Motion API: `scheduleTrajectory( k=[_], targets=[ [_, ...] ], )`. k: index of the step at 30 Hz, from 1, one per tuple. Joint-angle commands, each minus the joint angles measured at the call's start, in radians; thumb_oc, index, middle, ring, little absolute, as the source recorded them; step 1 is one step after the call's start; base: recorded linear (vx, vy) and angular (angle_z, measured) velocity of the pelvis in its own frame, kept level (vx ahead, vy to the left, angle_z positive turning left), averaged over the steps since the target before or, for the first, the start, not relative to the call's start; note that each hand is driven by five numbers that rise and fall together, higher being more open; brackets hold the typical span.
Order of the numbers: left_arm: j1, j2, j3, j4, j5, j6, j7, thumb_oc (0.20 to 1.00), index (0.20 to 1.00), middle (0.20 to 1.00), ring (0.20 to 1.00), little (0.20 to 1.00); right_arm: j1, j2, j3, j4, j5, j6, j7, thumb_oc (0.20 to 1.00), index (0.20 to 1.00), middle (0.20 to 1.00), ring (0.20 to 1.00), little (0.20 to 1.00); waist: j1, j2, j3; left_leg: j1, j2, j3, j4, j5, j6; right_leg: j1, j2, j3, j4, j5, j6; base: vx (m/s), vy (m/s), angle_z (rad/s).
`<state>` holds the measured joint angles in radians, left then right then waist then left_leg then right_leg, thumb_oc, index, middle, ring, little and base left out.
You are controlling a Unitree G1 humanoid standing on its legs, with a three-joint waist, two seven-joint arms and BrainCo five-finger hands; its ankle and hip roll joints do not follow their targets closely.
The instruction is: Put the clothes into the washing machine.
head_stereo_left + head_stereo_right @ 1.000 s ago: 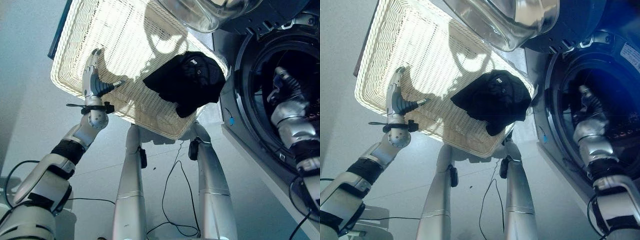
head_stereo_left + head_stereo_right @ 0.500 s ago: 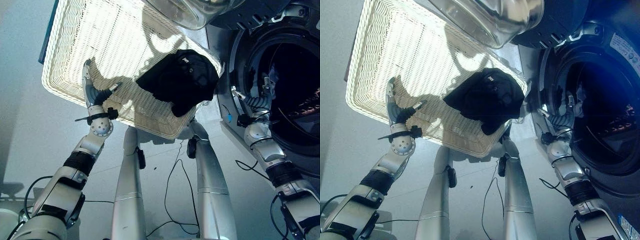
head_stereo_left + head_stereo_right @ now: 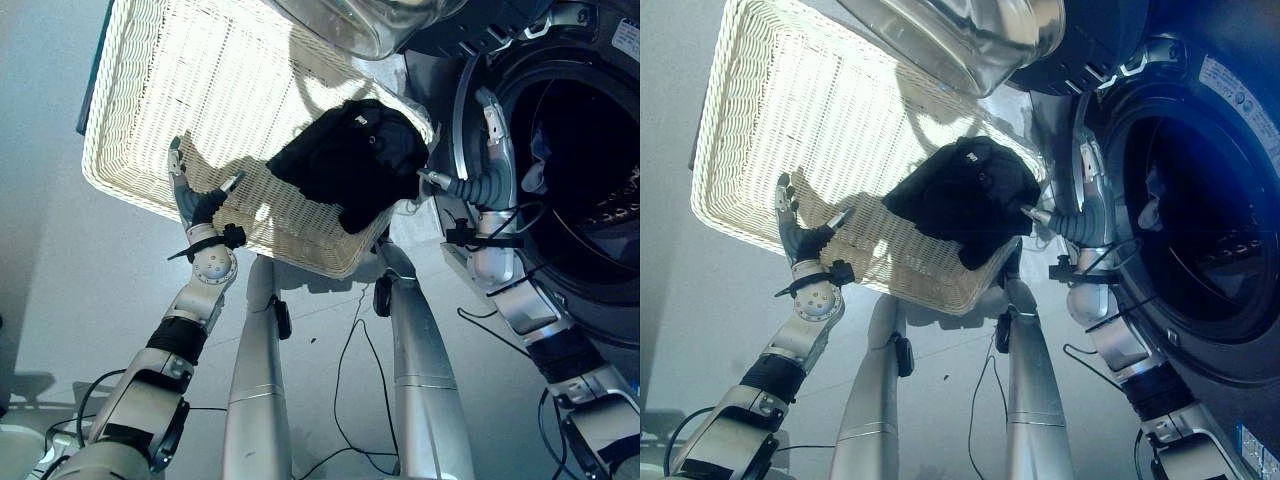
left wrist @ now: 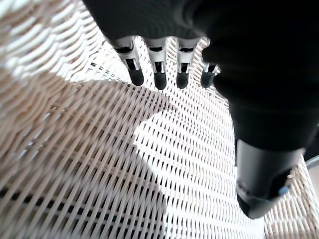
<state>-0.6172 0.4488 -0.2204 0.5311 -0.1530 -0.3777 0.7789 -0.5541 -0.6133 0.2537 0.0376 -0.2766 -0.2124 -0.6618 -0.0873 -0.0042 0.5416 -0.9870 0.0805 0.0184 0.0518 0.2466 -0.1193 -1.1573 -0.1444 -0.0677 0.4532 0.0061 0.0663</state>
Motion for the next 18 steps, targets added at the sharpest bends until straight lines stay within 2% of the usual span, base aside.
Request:
scheduleTrajectory(
  k=[1, 4, 18],
  targets=[
    [0.001, -0.004, 0.044, -0.014, -0.004, -0.009, 0.016, 1.000, 1.000, 1.000, 1.000, 1.000, -0.007, -0.055, 0.031, -0.116, -0.078, -0.056, -0.033, 1.000, 1.000, 1.000, 1.000, 1.000, 0.006, 0.002, -0.022, -0.030, -0.009, 0.037, 0.146, -0.089, -0.021, 0.110, 0.034, -0.017, -0.248, 0.187, 0.113, -0.01, -0.034, 0.00],
    [-0.005, -0.002, 0.047, -0.013, -0.003, -0.009, 0.015, 1.000, 1.000, 1.000, 1.000, 1.000, -0.030, -0.064, 0.044, -0.128, -0.099, -0.072, -0.044, 1.000, 1.000, 1.000, 1.000, 1.000, 0.011, 0.001, -0.022, -0.030, -0.008, 0.034, 0.148, -0.089, -0.023, 0.113, 0.032, -0.022, -0.247, 0.186, 0.114, 0.00, -0.011, 0.00],
    [-0.041, 0.012, 0.034, -0.020, -0.018, 0.006, -0.006, 1.000, 1.000, 1.000, 1.000, 1.000, -0.142, -0.098, 0.162, -0.145, -0.083, -0.113, 0.087, 1.000, 1.000, 1.000, 1.000, 1.000, 0.031, 0.001, -0.022, -0.035, -0.013, 0.019, 0.156, -0.089, -0.025, 0.113, 0.025, -0.040, -0.241, 0.183, 0.114, 0.00, -0.001, 0.01]
  ],
)
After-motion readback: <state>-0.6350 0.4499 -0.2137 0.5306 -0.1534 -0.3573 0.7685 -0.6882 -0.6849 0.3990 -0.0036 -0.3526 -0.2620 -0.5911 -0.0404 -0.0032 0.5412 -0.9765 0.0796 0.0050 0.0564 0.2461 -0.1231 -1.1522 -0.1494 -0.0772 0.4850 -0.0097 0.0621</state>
